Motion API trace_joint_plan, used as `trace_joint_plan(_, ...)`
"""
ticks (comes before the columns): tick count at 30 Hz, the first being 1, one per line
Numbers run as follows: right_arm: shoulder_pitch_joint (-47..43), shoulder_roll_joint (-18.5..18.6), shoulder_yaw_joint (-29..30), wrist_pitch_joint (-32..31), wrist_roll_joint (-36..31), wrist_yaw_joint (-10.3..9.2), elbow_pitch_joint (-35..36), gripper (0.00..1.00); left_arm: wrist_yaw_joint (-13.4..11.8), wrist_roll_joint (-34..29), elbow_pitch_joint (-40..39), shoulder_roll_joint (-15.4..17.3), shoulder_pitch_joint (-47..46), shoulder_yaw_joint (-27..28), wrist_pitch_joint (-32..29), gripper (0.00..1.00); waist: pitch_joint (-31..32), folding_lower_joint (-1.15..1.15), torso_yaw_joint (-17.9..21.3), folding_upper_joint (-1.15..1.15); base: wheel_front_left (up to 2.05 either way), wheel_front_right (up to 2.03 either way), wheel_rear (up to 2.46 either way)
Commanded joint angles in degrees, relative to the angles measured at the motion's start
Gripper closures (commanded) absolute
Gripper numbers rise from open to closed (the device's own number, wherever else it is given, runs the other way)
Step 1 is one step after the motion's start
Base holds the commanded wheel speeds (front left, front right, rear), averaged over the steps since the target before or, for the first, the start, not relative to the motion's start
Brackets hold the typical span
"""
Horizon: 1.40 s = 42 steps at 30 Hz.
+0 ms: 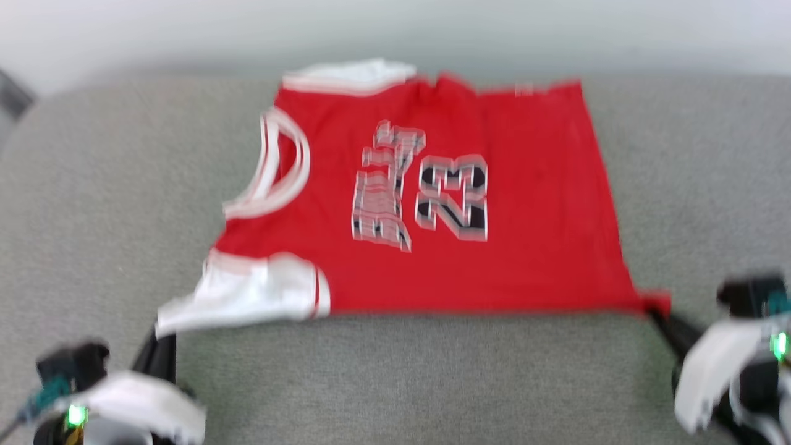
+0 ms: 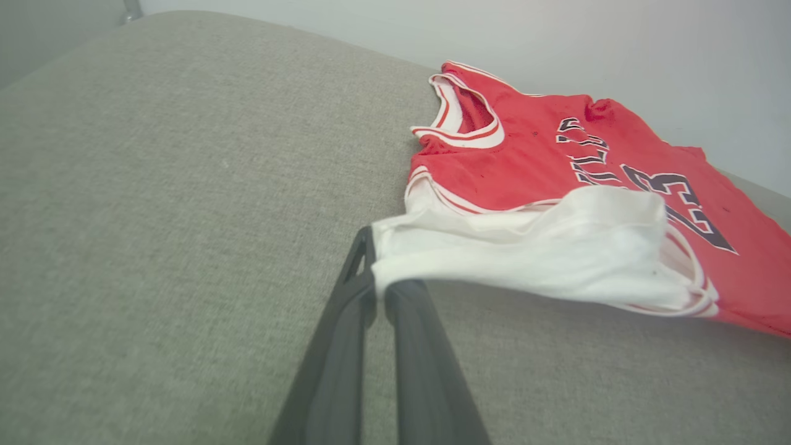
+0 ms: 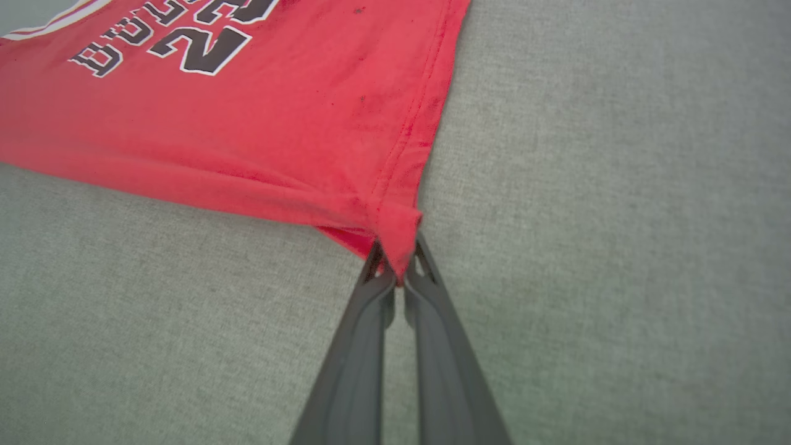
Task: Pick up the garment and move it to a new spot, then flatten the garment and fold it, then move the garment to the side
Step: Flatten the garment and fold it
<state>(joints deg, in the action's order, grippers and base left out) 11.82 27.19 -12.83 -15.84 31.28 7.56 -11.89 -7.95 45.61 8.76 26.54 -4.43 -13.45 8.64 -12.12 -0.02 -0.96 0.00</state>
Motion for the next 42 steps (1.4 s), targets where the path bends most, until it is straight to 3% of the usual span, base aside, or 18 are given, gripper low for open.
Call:
trace_joint_plan(1, -4.0, -0.8, 1.9, -1.0, -0.2, -0.14, 1.4, 1.00, -1.5, 0.4, -1.4, 0.9, 3.1, 0.7, -0.7, 1.00, 4.7, 0.02, -0.3, 0.00, 0.00, 0.00, 0.00)
trace_joint_plan(11, -26.6, -9.3, 14.0, -12.6, -4.7, -0.13, 16.8, 1.00, -9.3, 2.9, -16.2, 5.0, 20.8, 0.6, -10.6, 1.00, 10.6, 0.02, -0.7, 0.00, 0.00, 0.00, 0.00)
trace_joint_plan(15, -29.4, -11.0, 15.5, -16.9, -5.8, -0.13, 21.3, 1.00, -11.2, 3.9, -19.9, 6.1, 23.6, 0.9, -13.4, 1.00, 11.7, 0.02, -0.2, 0.00, 0.00, 0.00, 0.00)
trace_joint_plan(18, -27.9, -11.4, 15.3, -18.8, -6.4, -0.12, 22.5, 1.00, -11.3, 4.3, -20.8, 5.6, 22.7, 0.2, -14.4, 1.00, 11.7, 0.02, 0.3, 0.00, 0.00, 0.00, 0.00)
trace_joint_plan(28, -12.1, -9.3, 9.7, -21.1, -6.3, -0.09, 14.5, 1.00, -5.9, 4.0, -13.0, 2.9, 5.7, -3.2, -16.3, 1.00, 4.0, 0.02, 0.4, 0.00, 0.00, 0.00, 0.00)
trace_joint_plan(42, 6.2, -6.4, 0.8, -14.9, -4.6, -0.09, 1.6, 1.00, 2.1, 3.3, 3.0, -0.4, -13.2, -5.9, -15.5, 1.00, -6.1, 0.02, -0.1, 0.00, 0.00, 0.00, 0.00)
